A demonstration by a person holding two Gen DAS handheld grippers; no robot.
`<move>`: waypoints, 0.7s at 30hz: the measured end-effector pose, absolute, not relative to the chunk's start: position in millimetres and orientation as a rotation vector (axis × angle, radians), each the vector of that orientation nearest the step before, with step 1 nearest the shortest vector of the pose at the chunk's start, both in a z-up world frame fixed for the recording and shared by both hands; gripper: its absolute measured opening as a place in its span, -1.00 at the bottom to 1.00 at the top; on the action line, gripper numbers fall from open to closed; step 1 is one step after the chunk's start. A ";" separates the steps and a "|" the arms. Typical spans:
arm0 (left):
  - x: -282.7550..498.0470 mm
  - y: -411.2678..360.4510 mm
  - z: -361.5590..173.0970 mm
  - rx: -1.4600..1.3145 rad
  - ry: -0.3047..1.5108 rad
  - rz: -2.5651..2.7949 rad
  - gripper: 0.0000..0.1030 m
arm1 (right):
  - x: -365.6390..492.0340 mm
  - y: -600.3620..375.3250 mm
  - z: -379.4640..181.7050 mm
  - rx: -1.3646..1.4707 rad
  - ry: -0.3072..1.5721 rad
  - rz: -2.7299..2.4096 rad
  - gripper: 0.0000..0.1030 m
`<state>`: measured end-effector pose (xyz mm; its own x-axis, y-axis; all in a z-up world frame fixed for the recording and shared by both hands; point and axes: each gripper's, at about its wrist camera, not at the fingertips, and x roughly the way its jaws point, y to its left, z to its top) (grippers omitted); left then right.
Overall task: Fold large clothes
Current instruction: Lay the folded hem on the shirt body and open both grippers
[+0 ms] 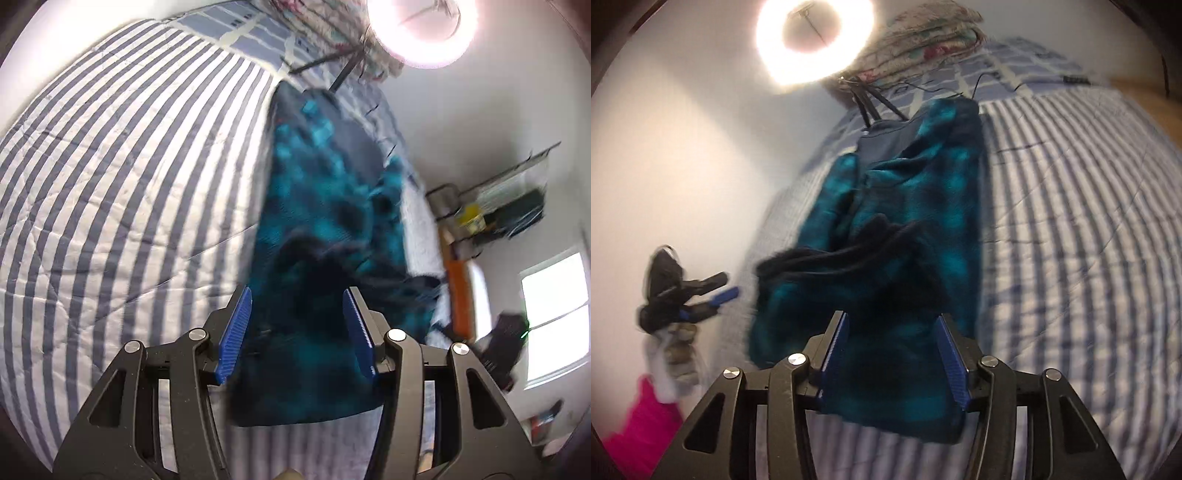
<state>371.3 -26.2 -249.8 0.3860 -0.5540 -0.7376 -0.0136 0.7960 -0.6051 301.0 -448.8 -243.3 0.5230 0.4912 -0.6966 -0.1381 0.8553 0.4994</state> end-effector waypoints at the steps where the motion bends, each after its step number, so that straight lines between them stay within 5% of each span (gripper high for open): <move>1: 372.2 -29.3 -255.6 -0.568 1.146 -0.374 0.00 | 305.6 -449.6 -248.1 0.401 0.957 0.379 0.05; 6: 378.3 -57.1 -278.7 -0.502 1.200 -0.418 -0.04 | 332.2 -439.8 -267.3 0.401 0.991 0.376 0.04; 7: 380.5 -61.4 -281.0 -0.498 1.207 -0.421 -0.24 | 334.8 -438.6 -270.4 0.411 1.000 0.391 -0.07; 8: 383.0 -64.7 -282.1 -0.493 1.212 -0.419 -0.39 | 336.4 -434.9 -271.4 0.416 1.011 0.401 -0.53; 10: 390.4 -71.5 -279.8 -0.474 1.196 -0.411 -0.46 | 338.9 -433.2 -271.1 0.402 1.011 0.402 -0.67; 18: 408.6 -98.3 -298.2 -0.335 1.189 -0.334 -0.47 | 340.3 -428.6 -281.1 0.335 1.085 0.288 -0.72; 21: 405.0 -89.0 -284.7 -0.337 1.175 -0.346 -0.47 | 333.7 -424.7 -266.6 0.281 1.077 0.289 -0.52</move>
